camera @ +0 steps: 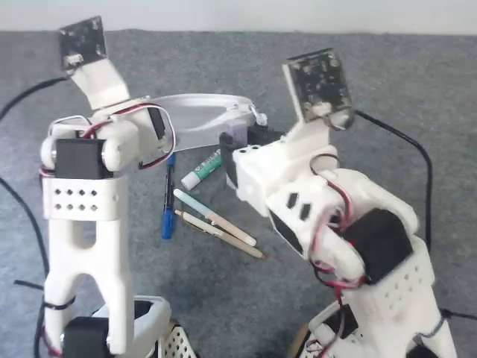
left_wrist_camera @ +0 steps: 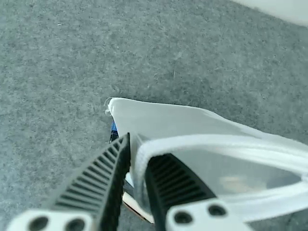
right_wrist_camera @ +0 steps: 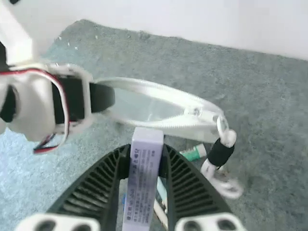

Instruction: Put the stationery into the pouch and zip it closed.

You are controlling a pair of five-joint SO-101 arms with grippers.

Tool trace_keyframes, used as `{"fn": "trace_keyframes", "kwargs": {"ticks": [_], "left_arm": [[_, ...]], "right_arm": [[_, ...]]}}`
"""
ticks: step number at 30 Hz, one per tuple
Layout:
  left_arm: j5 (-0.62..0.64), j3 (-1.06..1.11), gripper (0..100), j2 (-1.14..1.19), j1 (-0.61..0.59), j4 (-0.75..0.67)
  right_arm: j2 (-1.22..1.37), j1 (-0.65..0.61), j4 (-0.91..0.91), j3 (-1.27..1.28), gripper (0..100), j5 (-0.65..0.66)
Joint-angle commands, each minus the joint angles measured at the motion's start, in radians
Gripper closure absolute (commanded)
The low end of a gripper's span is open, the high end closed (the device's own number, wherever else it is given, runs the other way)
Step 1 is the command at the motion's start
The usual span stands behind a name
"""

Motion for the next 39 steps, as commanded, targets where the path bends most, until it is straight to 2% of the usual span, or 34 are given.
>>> {"fn": "trace_keyframes", "kwargs": {"ticks": [1, 11, 24, 35, 39], "left_arm": [[-0.038, -0.027, 99, -0.006, 0.009, -0.034], [-0.041, -0.024, 99, -0.005, 0.009, -0.032], [-0.04, -0.024, 99, -0.005, 0.009, -0.032], [-0.04, -0.022, 99, -0.005, 0.008, -0.032], [-0.04, -0.012, 99, -0.005, 0.009, -0.035]], "right_arm": [[-0.074, 0.018, -0.087, 0.04, 99.2, -0.009], [-0.202, 0.038, -0.487, 0.364, 99.2, -0.014], [-0.232, 0.033, -0.756, 0.552, 99.2, -0.014], [-0.22, 0.038, -0.872, 0.566, 99.2, -0.012], [-0.22, 0.038, -1.029, 0.654, 99.2, -0.011]]}}
